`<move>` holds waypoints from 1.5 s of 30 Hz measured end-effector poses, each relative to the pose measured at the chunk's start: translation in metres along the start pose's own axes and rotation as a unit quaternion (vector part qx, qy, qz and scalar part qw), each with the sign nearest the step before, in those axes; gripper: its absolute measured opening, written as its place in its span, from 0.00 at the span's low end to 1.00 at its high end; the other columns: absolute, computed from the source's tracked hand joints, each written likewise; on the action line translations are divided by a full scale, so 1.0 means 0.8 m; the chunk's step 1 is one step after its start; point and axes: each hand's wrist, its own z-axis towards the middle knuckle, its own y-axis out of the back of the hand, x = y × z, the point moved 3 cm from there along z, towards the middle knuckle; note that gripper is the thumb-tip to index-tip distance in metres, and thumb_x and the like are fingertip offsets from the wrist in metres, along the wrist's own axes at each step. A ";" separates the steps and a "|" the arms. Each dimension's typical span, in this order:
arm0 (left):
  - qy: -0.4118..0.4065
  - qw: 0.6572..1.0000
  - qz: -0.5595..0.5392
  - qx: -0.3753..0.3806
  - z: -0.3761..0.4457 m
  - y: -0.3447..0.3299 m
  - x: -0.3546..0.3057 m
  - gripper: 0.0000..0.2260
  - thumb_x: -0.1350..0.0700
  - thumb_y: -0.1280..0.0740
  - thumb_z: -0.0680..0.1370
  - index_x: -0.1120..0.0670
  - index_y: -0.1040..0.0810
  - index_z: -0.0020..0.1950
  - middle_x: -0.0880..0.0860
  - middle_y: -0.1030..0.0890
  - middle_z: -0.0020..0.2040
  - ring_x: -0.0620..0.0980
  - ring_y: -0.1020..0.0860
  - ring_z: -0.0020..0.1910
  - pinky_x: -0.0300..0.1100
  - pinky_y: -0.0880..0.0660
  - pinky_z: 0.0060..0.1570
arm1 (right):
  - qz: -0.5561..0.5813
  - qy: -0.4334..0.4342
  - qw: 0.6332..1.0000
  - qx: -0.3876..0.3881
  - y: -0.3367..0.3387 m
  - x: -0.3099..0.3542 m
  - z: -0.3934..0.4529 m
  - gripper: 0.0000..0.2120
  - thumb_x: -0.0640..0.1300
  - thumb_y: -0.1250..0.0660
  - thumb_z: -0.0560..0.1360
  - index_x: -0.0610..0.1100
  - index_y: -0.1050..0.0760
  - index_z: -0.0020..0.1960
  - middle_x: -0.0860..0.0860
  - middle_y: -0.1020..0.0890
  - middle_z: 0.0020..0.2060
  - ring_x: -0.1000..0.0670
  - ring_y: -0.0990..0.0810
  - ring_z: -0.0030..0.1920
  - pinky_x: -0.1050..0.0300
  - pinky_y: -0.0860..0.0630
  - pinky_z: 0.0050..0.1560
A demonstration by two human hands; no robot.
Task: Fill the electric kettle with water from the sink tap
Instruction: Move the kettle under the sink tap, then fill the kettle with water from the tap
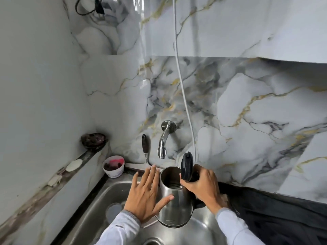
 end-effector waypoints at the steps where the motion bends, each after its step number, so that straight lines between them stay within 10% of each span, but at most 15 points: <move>1: 0.001 1.000 -0.006 -0.003 0.004 -0.007 0.009 0.42 0.27 0.54 0.77 0.60 0.31 0.73 0.59 0.30 0.74 0.56 0.30 0.73 0.63 0.29 0.67 | -0.009 -0.002 1.000 0.005 -0.013 -0.001 0.005 0.29 0.69 0.31 0.57 0.44 0.19 0.38 0.48 0.12 0.34 0.43 0.13 0.40 0.47 0.18 0.40; 8: 0.147 0.969 -0.183 -0.078 0.081 0.009 0.058 0.22 0.36 0.40 0.80 0.52 0.20 0.58 0.56 0.12 0.46 0.59 0.16 0.47 0.52 0.21 0.47 | -0.050 0.002 0.998 0.032 -0.071 -0.010 0.026 0.26 0.67 0.26 0.59 0.43 0.20 0.40 0.47 0.11 0.37 0.42 0.12 0.42 0.48 0.18 0.40; 15: 0.243 0.965 -0.101 -0.021 0.156 -0.006 0.028 0.23 0.32 0.36 0.75 0.52 0.20 0.46 0.56 0.14 0.42 0.59 0.17 0.44 0.54 0.29 0.57 | -0.042 -0.006 0.999 0.020 -0.088 -0.011 0.034 0.22 0.60 0.19 0.62 0.44 0.16 0.44 0.47 0.10 0.39 0.41 0.11 0.43 0.46 0.16 0.42; 25: 0.097 0.922 -0.375 -0.010 0.165 -0.025 0.059 0.13 0.49 0.31 0.79 0.49 0.27 0.37 0.46 0.22 0.31 0.50 0.21 0.37 0.43 0.29 0.39 | -0.014 -0.009 1.000 -0.002 -0.093 -0.004 0.057 0.28 0.70 0.31 0.58 0.46 0.19 0.39 0.48 0.11 0.36 0.41 0.12 0.41 0.58 0.24 0.38; 31: 0.061 0.971 -0.232 0.019 0.137 -0.012 0.067 0.32 0.29 0.49 0.77 0.53 0.28 0.65 0.60 0.16 0.56 0.61 0.21 0.58 0.57 0.26 0.60 | -0.017 -0.005 1.000 0.007 -0.088 -0.002 0.067 0.27 0.71 0.30 0.59 0.48 0.21 0.40 0.49 0.11 0.36 0.42 0.12 0.41 0.52 0.18 0.40; 34: 0.045 0.992 -0.116 0.016 0.104 -0.018 0.072 0.46 0.24 0.59 0.73 0.56 0.41 0.78 0.57 0.32 0.77 0.54 0.35 0.75 0.58 0.36 0.72 | -0.032 0.005 0.999 0.013 -0.087 -0.003 0.068 0.27 0.71 0.29 0.59 0.47 0.21 0.39 0.49 0.11 0.36 0.43 0.12 0.41 0.54 0.21 0.40; 45: 0.023 0.996 0.022 0.088 0.058 -0.056 0.075 0.52 0.20 0.59 0.70 0.61 0.42 0.78 0.59 0.37 0.79 0.55 0.39 0.78 0.70 0.45 0.73 | -0.029 0.010 0.999 0.009 -0.087 0.000 0.057 0.25 0.68 0.26 0.60 0.46 0.21 0.40 0.50 0.11 0.36 0.44 0.12 0.40 0.54 0.19 0.40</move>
